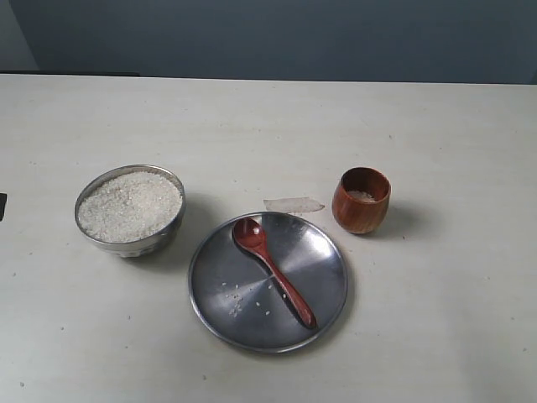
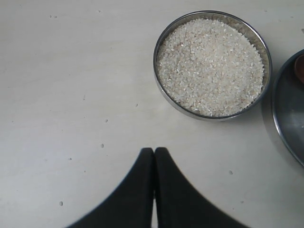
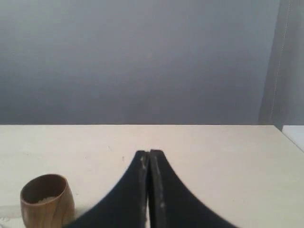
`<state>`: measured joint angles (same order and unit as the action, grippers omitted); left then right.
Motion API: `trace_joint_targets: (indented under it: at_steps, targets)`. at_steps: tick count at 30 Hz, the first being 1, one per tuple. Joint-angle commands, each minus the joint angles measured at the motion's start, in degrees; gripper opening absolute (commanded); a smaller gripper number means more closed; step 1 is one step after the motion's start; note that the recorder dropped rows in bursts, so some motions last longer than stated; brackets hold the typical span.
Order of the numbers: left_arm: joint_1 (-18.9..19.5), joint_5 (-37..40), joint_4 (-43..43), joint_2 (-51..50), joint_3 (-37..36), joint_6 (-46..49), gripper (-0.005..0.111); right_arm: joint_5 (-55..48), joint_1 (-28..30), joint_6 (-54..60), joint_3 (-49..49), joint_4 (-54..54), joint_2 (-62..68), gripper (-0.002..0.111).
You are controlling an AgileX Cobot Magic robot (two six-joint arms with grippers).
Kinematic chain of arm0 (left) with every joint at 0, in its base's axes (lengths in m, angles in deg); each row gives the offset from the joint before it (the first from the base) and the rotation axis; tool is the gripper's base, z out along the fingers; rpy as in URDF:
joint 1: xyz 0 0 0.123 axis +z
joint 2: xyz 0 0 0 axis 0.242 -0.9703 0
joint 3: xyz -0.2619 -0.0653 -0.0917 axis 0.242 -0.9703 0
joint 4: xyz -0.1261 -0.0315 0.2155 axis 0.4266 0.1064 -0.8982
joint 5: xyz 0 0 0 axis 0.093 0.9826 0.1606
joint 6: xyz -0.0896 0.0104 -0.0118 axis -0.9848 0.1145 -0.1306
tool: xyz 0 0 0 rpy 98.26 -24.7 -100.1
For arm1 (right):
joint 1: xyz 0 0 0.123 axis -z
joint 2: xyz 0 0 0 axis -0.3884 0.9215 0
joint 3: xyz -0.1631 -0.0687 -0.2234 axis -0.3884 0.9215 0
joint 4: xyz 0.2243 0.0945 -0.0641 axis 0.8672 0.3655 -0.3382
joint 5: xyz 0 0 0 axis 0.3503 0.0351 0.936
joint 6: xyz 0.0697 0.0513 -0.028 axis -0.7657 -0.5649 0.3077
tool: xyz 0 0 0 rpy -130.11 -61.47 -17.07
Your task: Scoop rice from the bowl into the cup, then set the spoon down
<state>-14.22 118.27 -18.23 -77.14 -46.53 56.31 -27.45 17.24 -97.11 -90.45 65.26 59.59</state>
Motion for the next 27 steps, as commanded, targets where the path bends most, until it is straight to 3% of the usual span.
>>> trace_joint_targets:
  at_steps: [1,6,27]
  targets:
    - [-0.5,-0.4,0.2,-0.1,0.2,0.0,0.0,-0.4,0.3,13.2,-0.4,10.2,-0.2,-0.001]
    - [-0.5,-0.4,0.2,-0.1,0.2,0.0,0.0,-1.5,0.3,20.7,-0.3,16.0,-0.2,-0.001]
    - [-0.5,-0.3,0.2,-0.1,0.2,0.0,0.0,-10.0,0.3,22.3,2.6,13.1,-0.2,-0.001]
